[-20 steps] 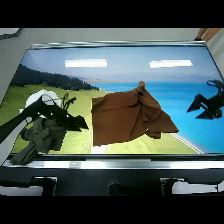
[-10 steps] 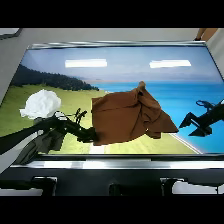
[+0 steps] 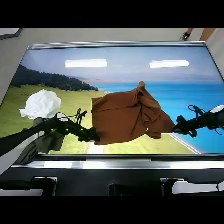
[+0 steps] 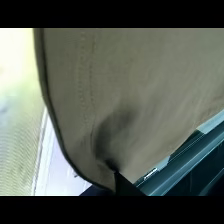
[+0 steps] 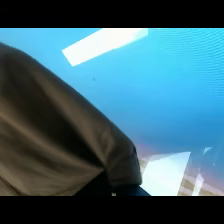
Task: Fold the shirts.
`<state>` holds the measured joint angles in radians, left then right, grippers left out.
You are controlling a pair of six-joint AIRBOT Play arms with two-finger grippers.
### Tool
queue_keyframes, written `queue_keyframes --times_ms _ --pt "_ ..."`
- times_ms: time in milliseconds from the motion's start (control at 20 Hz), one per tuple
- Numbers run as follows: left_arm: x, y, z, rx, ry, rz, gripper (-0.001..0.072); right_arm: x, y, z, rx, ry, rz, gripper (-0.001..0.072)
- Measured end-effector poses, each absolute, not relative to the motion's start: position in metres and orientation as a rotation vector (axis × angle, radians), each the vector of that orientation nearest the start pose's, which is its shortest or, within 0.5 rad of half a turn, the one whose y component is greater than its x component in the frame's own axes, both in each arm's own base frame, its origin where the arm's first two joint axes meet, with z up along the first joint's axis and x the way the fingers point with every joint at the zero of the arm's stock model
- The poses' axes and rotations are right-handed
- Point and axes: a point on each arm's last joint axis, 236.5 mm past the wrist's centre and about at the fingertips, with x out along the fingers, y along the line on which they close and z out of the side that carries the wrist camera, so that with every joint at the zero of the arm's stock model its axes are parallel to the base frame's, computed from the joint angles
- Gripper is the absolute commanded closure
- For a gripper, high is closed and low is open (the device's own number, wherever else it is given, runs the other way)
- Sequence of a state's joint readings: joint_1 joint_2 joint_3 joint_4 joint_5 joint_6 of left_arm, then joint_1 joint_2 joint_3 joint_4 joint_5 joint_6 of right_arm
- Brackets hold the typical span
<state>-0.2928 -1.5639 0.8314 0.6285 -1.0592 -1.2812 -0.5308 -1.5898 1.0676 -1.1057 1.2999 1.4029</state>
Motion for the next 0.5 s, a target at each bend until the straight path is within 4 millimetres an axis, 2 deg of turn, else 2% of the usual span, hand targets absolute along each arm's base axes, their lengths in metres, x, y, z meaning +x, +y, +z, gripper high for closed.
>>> queue_keyframes --times_ms 50,150,200,300,350,400,450,500 --pt "0.265 -0.250 -0.108 -0.585 1.660 -0.611 0.0686 0.328 -0.071 -0.102 0.816 1.545 -0.033 0.0676" --pt "0.290 -0.240 -0.093 -0.513 1.559 -0.613 0.0686 0.348 -0.073 -0.079 0.816 1.456 -0.011 0.0677" --pt "0.302 -0.239 -0.071 -0.502 1.499 -0.635 0.0686 0.360 -0.075 -0.062 0.804 1.400 -0.002 0.0677" --pt "0.334 -0.227 -0.013 -0.426 1.328 -0.669 0.0686 0.393 -0.080 0.001 0.769 1.219 0.034 0.0676" --pt "0.360 -0.217 0.032 -0.389 1.182 -0.663 0.0686 0.408 -0.080 0.043 0.748 1.105 0.057 0.0676" --pt "0.378 -0.206 0.083 -0.349 1.044 -0.662 0.0685 0.422 -0.080 0.094 0.718 0.971 0.080 0.0675" --pt "0.389 -0.193 0.144 -0.308 0.891 -0.656 0.0686 0.432 -0.079 0.155 0.673 0.809 0.096 0.0675" --pt "0.398 -0.175 0.216 -0.282 0.702 -0.626 0.0685 0.433 -0.080 0.218 0.609 0.645 0.096 0.0676"
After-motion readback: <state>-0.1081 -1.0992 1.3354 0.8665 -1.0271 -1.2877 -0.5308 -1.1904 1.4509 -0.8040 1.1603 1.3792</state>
